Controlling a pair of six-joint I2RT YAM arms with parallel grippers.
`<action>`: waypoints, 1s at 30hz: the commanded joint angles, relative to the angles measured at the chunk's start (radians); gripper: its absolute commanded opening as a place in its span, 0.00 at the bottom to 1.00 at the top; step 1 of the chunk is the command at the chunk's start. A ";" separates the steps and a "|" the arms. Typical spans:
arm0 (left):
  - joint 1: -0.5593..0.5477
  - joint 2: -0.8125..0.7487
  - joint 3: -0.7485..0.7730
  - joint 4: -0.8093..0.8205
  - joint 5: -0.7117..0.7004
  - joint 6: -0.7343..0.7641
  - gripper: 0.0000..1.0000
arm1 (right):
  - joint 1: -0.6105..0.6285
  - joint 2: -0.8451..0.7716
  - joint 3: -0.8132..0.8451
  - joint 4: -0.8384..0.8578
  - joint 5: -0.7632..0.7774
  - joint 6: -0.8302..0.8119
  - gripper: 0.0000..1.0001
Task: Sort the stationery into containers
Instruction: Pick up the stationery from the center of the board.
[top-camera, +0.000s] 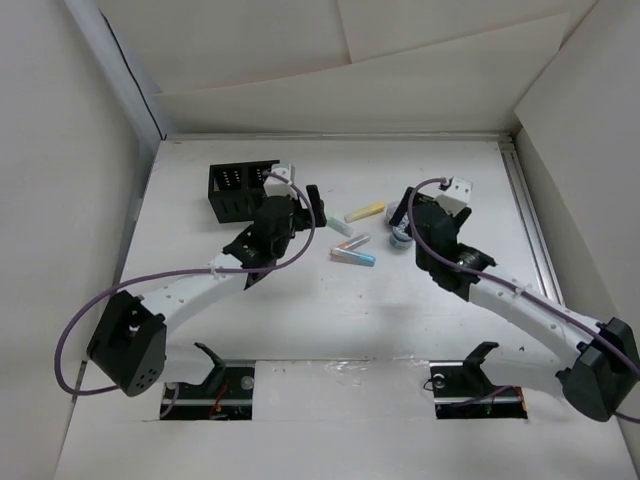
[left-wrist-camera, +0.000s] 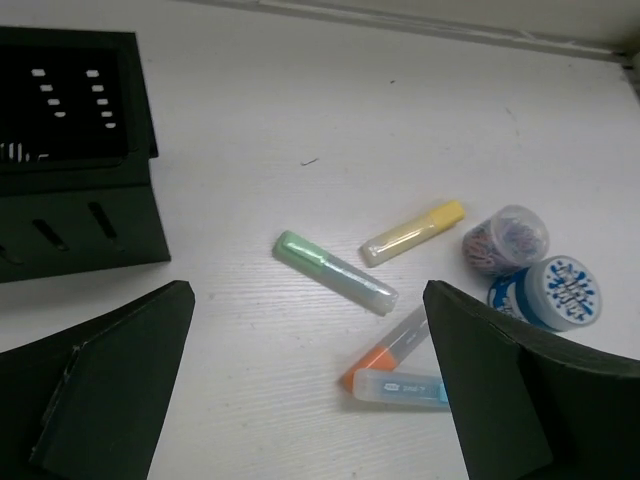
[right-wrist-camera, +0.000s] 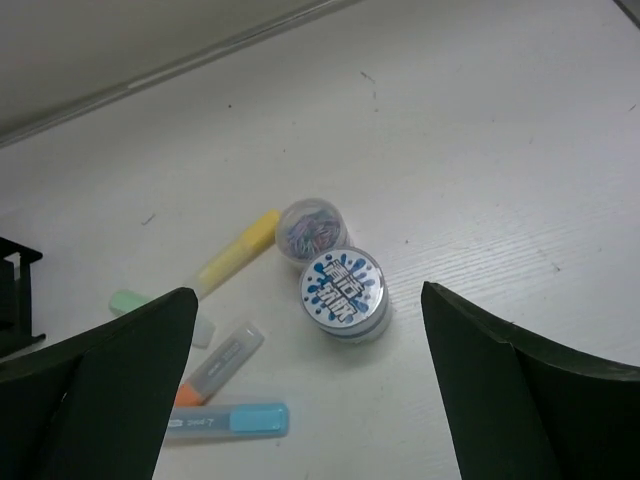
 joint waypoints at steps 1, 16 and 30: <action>-0.053 -0.045 0.025 0.082 -0.011 0.012 1.00 | -0.023 -0.065 0.100 -0.019 0.043 0.020 1.00; -0.290 0.171 0.171 0.122 0.054 0.054 1.00 | -0.023 -0.254 0.210 -0.127 0.113 -0.011 0.00; -0.320 0.599 0.567 -0.119 0.185 0.032 0.81 | -0.099 -0.275 0.227 -0.127 -0.011 -0.054 0.93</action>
